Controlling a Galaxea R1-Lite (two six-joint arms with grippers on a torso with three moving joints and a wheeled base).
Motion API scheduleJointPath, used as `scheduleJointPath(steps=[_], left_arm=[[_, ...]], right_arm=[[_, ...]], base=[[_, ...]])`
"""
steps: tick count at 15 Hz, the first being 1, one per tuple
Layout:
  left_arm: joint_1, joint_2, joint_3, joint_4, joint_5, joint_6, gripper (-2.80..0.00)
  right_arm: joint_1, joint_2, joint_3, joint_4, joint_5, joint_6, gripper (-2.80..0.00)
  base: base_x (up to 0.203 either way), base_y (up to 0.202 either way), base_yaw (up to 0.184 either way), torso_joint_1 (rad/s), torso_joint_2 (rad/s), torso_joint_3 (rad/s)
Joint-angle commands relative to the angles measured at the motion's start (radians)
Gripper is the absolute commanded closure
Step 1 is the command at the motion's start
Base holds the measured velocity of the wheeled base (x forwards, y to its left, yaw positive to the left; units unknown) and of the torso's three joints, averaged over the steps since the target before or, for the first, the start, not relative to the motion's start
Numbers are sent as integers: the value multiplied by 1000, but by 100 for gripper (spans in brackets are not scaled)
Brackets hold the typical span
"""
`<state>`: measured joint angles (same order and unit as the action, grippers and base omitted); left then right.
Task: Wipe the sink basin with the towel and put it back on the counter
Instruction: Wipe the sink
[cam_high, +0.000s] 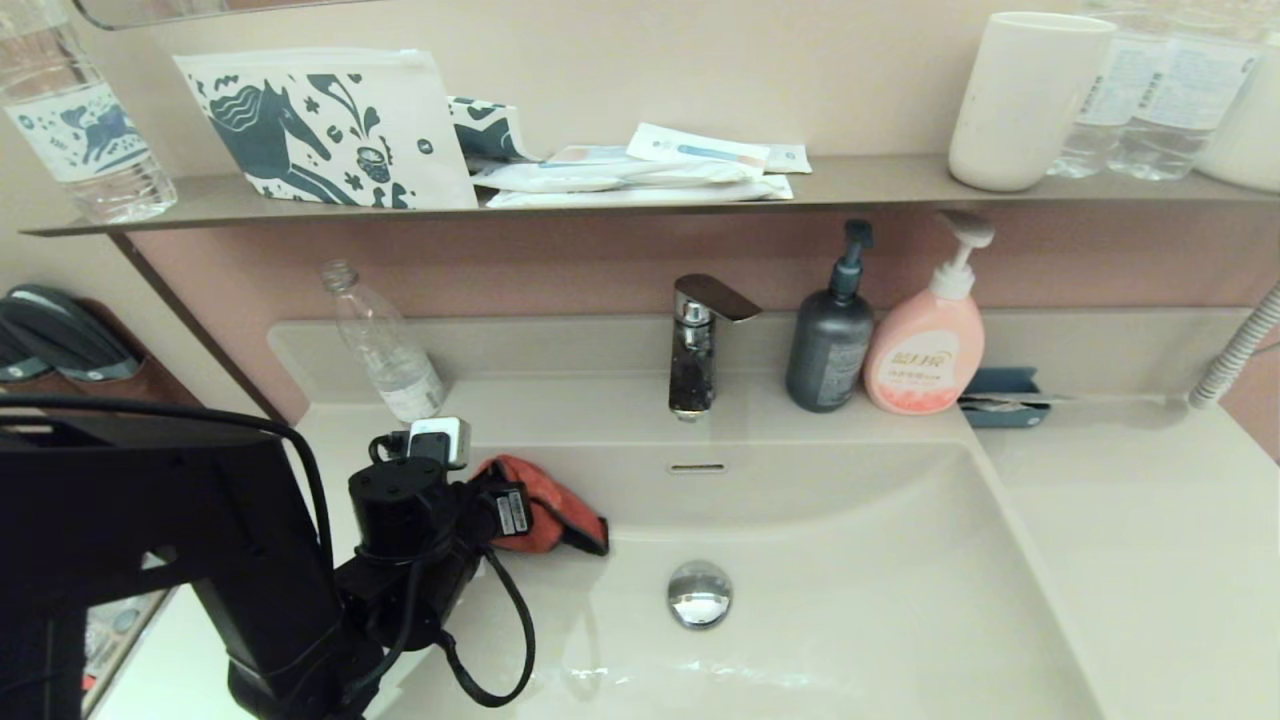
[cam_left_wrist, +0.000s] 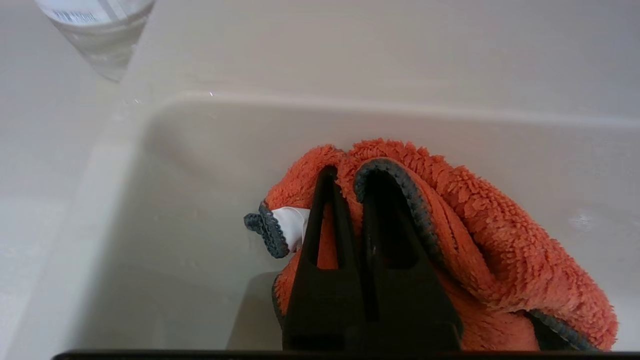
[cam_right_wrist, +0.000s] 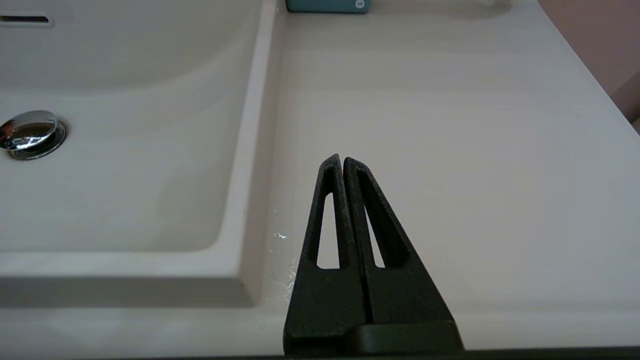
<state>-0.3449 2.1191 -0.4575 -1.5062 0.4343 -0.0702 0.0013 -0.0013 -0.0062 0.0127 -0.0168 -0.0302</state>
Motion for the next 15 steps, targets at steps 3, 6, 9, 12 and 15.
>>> scheduleJointPath(steps=[3, 6, 9, 12, 15], left_arm=[[-73, -24, -42, -64, 40, 14, 0], [-175, -23, -70, -64, 123, 15, 0], [-275, -7, -130, -64, 195, 30, 0], [-361, 39, -183, -64, 261, 35, 0], [-419, 62, -232, -53, 305, 36, 0]], right_arm=[[0, 1, 0, 0, 0, 0, 0], [0, 1, 0, 0, 0, 0, 0], [0, 1, 0, 0, 0, 0, 0], [0, 1, 0, 0, -1, 0, 0], [0, 1, 0, 0, 0, 0, 0]], base=[[0, 0, 0, 0, 0, 0], [0, 0, 0, 0, 0, 0], [0, 0, 0, 10, 6, -1], [0, 0, 0, 0, 0, 0], [0, 0, 0, 0, 0, 0]])
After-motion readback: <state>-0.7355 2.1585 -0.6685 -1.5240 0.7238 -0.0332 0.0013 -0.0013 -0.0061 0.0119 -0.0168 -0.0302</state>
